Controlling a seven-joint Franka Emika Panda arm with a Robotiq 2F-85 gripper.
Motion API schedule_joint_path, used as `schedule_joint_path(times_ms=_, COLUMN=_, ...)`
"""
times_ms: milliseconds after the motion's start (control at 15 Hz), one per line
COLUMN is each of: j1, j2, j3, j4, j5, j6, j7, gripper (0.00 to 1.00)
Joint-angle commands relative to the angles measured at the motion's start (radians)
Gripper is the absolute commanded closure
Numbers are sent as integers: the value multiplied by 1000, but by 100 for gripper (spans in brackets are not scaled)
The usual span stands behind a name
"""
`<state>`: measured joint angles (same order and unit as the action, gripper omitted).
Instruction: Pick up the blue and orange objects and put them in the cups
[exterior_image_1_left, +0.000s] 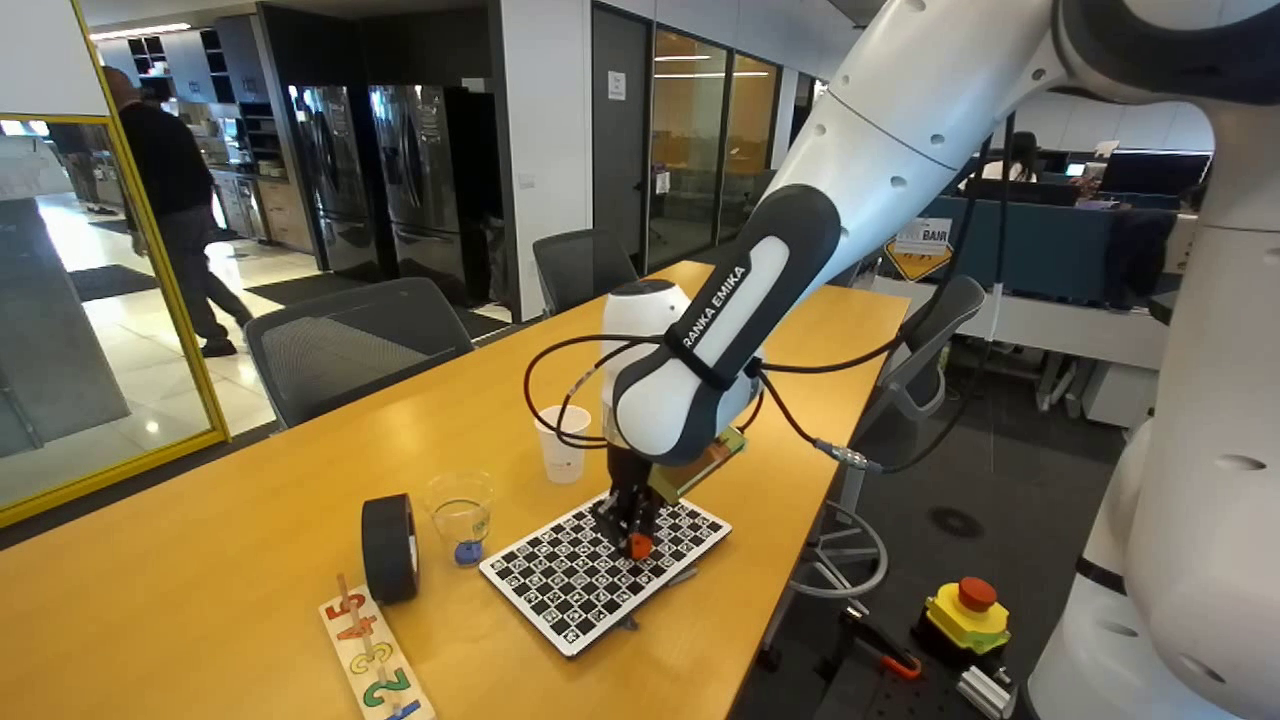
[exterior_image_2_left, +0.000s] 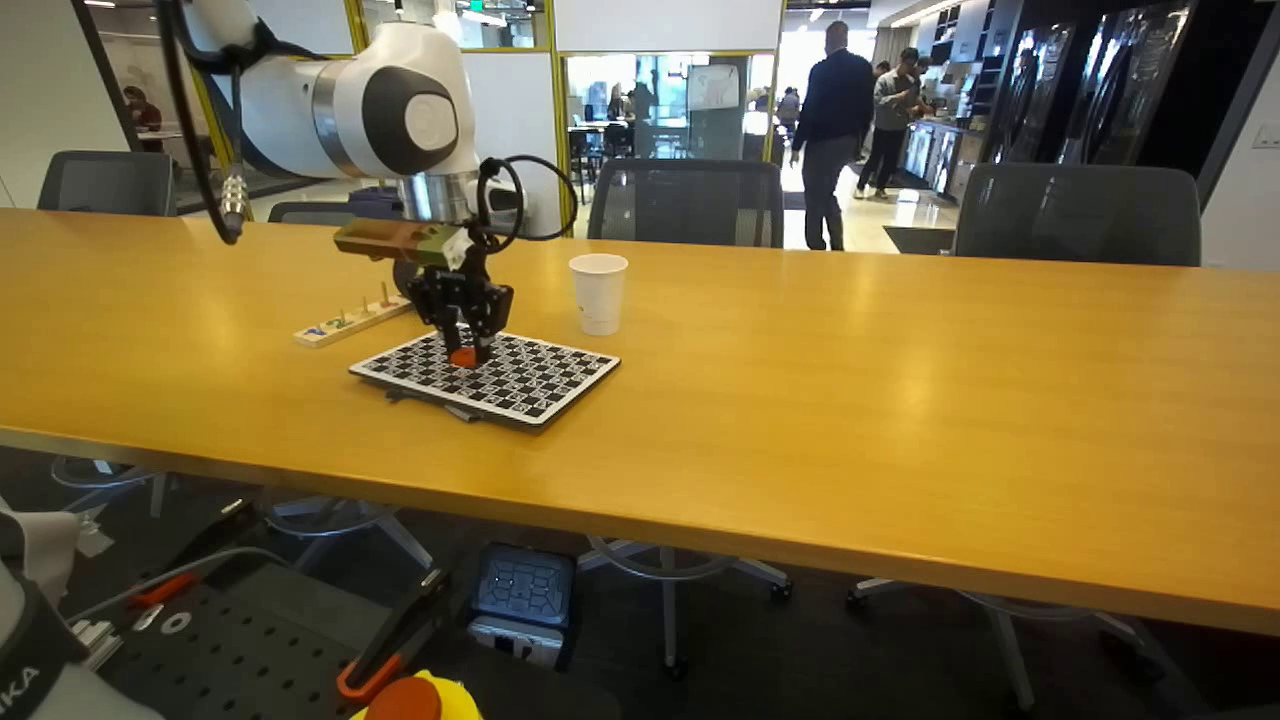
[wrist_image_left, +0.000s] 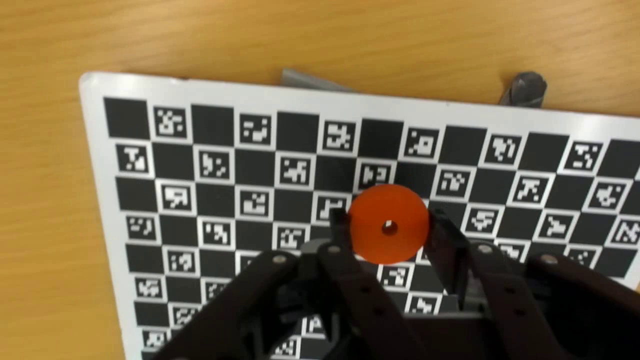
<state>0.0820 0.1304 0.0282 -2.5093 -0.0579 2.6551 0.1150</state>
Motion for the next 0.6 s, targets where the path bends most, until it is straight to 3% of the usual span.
schedule_joint_path(times_ms=0, j1=-10, j2=-55, j3=-18, j4=86, j5=-54, j6=-48, j7=11, gripper=78)
schedule_joint_path(times_ms=533, j1=-57, j2=65, j3=-42, j4=374, j5=-42, j6=-59, j7=-34, gripper=78)
